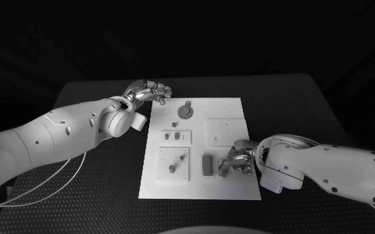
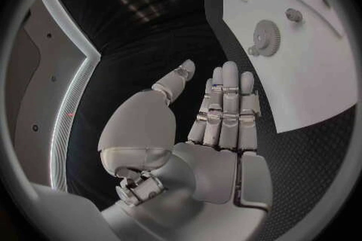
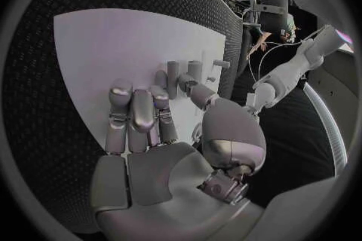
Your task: Assemble the parts on the task board
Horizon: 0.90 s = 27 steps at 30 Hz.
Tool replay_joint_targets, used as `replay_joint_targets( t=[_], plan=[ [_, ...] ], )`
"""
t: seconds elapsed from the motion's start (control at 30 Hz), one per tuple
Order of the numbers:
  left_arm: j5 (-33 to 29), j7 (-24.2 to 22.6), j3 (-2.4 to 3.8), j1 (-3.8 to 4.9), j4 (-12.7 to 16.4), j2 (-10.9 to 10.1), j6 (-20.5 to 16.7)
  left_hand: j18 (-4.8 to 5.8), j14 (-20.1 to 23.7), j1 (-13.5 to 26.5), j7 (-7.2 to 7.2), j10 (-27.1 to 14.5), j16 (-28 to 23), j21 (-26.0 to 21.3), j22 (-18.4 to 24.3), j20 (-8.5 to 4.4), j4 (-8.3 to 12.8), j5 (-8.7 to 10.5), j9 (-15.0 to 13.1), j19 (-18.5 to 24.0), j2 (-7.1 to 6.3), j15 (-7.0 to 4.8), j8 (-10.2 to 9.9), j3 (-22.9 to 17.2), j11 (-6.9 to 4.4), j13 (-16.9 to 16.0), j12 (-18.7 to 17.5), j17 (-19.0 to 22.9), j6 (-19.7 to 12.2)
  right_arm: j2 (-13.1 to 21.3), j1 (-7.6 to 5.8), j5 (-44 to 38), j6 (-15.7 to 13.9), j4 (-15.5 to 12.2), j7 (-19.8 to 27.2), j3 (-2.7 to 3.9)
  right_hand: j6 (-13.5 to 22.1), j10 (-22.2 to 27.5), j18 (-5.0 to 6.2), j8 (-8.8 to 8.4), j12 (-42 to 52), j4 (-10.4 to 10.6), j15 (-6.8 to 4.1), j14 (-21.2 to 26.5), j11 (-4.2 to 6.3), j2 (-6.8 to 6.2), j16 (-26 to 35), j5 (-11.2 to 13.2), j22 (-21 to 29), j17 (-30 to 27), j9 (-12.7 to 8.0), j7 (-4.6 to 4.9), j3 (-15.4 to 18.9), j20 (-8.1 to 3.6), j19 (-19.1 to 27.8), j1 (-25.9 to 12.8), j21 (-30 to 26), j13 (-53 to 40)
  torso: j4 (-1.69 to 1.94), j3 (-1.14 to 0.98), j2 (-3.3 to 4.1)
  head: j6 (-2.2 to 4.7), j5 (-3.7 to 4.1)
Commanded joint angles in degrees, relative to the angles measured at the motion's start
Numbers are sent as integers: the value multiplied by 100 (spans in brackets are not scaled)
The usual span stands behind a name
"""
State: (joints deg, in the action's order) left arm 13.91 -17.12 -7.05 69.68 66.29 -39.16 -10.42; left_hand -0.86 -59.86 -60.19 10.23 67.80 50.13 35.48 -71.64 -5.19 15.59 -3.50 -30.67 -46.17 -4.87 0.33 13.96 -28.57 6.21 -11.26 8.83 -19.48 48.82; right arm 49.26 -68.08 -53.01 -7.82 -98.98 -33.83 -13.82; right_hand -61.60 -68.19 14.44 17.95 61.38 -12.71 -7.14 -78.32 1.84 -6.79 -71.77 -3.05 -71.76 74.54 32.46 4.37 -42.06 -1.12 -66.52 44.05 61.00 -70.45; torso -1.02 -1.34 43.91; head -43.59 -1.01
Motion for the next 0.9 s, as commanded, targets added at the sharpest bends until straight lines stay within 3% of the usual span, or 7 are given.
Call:
replay_joint_targets(
  t=[0.03,0.9],
  plan=[
    [-24,-22,3,4,12,5,91,-63,5,49,14,-47,-31,-34,-10,4,-41,6,9,-23,10,18,24,-3,7,6,-7,-11,-45,-32,6,-143,13,-5,114,1,-9,-39,56,-5,21,-24,-19,-26,1,-23,-32,28,6,6,10,1,-20,-35,-14,-17,28,-9,1,4,-2,-3,-6],
    [-24,-8,3,4,9,2,99,-64,6,50,14,-52,-36,-40,-16,4,-40,7,10,-21,13,18,26,-5,8,7,-8,-19,-48,-112,5,-499,48,13,160,2,-2,-29,56,-6,9,-65,-23,-19,1,-45,-25,29,12,2,12,3,-21,-48,-13,9,30,-7,-1,5,-2,-3,-23]
  ],
)
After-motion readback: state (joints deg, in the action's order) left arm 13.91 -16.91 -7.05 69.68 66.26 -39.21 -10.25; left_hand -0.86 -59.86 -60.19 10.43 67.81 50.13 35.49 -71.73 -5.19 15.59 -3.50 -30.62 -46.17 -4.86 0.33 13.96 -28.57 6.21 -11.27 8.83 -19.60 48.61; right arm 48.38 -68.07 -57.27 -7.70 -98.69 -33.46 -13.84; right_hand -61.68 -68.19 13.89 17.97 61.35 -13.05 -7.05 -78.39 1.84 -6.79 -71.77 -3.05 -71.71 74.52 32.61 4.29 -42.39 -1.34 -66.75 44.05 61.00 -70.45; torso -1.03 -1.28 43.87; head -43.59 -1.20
